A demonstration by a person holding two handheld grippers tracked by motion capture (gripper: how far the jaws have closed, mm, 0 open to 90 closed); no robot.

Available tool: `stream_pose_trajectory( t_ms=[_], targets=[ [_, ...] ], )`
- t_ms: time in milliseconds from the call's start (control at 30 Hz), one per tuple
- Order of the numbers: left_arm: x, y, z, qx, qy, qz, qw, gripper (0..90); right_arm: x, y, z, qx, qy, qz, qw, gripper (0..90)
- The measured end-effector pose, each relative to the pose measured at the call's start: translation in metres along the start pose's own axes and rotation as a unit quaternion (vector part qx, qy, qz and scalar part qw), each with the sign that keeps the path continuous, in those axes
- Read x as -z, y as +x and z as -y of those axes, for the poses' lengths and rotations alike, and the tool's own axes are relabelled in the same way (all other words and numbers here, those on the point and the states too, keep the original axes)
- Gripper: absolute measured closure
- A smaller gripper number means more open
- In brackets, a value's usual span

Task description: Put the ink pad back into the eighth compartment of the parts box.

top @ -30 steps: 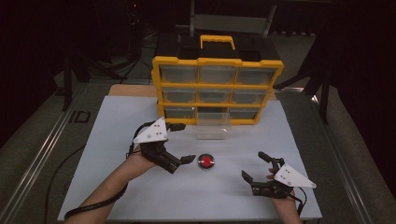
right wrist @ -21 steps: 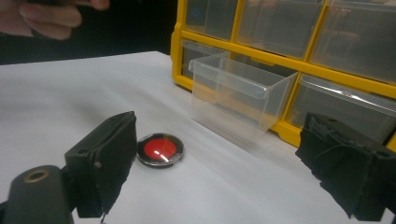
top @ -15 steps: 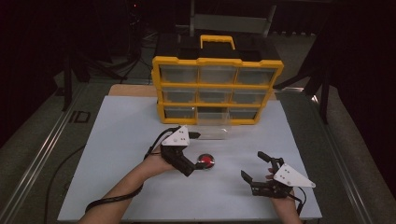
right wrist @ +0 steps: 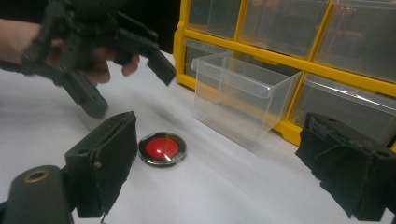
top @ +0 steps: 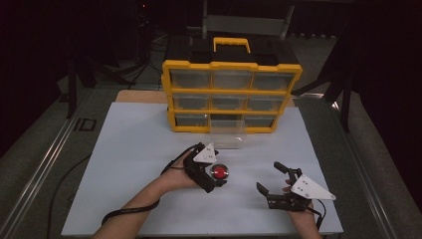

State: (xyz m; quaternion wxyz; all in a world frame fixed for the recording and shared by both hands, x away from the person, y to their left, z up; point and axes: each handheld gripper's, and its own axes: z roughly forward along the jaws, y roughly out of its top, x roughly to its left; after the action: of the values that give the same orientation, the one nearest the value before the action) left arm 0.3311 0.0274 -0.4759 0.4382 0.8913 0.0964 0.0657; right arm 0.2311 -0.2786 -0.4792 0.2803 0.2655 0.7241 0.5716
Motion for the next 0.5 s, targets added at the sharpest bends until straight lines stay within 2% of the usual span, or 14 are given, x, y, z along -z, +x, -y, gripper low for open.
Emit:
stream_pose_trajectory(
  t_ms=[100, 267, 500],
  targets=[
    [-0.007, 0.003, 0.004, -0.003, 0.017, -0.004, 0.9998, 0.3, 0.000, 0.000, 0.000, 0.000, 0.000, -0.001, 1.0000, 11.5],
    [-0.018, 0.008, 0.009, 0.007, 0.035, -0.003, 0.9994, 0.3, -0.001, 0.000, 0.001, 0.000, 0.001, -0.002, 1.0000, 11.5],
    [-0.034, 0.010, 0.015, 0.005, 0.073, -0.009, 0.9973, 0.9, 0.000, -0.001, 0.001, -0.002, 0.001, -0.003, 1.0000, 11.5]
  ],
)
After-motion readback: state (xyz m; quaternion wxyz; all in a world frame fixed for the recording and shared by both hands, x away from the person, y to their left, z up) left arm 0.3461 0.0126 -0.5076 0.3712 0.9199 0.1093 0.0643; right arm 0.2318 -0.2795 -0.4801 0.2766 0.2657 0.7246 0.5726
